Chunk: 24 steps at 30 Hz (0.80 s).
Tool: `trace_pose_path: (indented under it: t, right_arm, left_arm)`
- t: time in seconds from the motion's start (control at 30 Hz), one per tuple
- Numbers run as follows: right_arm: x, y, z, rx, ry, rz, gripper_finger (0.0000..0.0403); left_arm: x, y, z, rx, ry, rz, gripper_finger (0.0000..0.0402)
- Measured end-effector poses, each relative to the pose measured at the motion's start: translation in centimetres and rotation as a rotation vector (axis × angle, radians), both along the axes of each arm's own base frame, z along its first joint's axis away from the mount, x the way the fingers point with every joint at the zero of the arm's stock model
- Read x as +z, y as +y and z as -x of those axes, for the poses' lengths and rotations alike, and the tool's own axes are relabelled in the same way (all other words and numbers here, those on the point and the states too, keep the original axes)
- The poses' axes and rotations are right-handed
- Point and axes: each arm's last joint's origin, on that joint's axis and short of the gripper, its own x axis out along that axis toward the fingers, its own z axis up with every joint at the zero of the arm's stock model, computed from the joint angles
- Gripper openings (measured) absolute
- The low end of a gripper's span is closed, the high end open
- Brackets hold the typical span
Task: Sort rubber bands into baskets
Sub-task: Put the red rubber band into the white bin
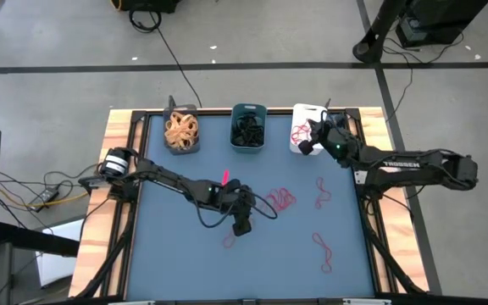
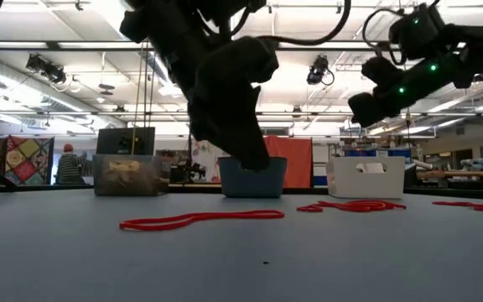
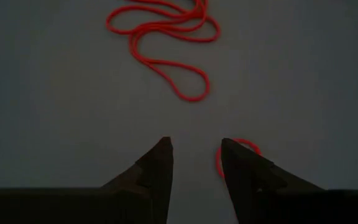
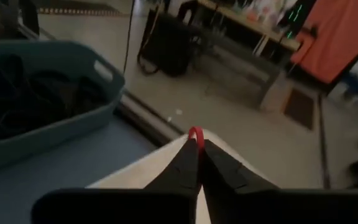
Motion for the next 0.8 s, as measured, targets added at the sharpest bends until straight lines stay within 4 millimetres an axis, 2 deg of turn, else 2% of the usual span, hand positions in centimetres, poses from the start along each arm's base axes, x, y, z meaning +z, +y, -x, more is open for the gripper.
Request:
trace_pose_path:
  t: [0.23, 0.53, 0.8]
  right_arm:
    - [-1.1, -0.6, 0.7, -0.044, -0.007, -0.117, 0.0076]
    - [-1.2, -0.6, 0.7, -0.024, -0.036, -0.163, 0.0154]
    - [-1.5, -0.4, 0.6, 0.024, -0.135, -0.272, 0.0234]
  left_arm:
    - [-0.3, -0.2, 0.2, -0.003, 0.005, 0.006, 0.0141]
    - [-0.3, -0.2, 0.2, 0.009, 0.005, 0.026, 0.0141]
    - [-0.4, -1.0, 0.4, -0.032, 0.012, 0.008, 0.0141]
